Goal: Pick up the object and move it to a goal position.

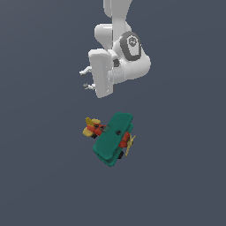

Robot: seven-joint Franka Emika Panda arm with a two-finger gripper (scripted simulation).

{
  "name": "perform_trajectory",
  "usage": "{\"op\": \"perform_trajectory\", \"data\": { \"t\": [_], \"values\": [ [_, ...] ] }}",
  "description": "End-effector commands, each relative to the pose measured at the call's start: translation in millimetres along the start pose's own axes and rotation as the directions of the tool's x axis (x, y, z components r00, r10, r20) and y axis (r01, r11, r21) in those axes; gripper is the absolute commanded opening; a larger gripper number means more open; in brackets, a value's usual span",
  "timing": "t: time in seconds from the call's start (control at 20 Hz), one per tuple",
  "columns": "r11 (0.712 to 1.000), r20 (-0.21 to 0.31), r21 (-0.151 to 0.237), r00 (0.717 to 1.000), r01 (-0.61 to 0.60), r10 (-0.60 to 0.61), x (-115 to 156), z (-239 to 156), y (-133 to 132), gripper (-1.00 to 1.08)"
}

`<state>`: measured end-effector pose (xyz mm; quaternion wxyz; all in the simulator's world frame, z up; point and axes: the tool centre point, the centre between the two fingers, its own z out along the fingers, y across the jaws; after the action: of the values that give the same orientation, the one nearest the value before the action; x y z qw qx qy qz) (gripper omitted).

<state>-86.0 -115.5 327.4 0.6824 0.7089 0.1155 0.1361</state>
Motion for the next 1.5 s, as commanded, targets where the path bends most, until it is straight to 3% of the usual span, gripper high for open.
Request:
{"op": "perform_trajectory", "data": {
  "t": [0.0, 0.4, 0.75, 1.1, 1.45],
  "values": [
    [1.000, -0.032, -0.028, 0.999, 0.004, -0.005, 4, -2, -6, 0.28],
    [0.995, -0.139, -0.094, 0.990, 0.013, -0.026, 16, -11, -31, 0.28],
    [0.992, -0.239, -0.128, 0.970, 0.013, -0.044, 25, -21, -58, 0.28],
    [0.990, -0.343, -0.138, 0.938, 0.008, -0.055, 33, -33, -88, 0.28],
    [0.992, -0.447, -0.122, 0.893, -0.002, -0.054, 39, -49, -121, 0.28]
  ]
}}
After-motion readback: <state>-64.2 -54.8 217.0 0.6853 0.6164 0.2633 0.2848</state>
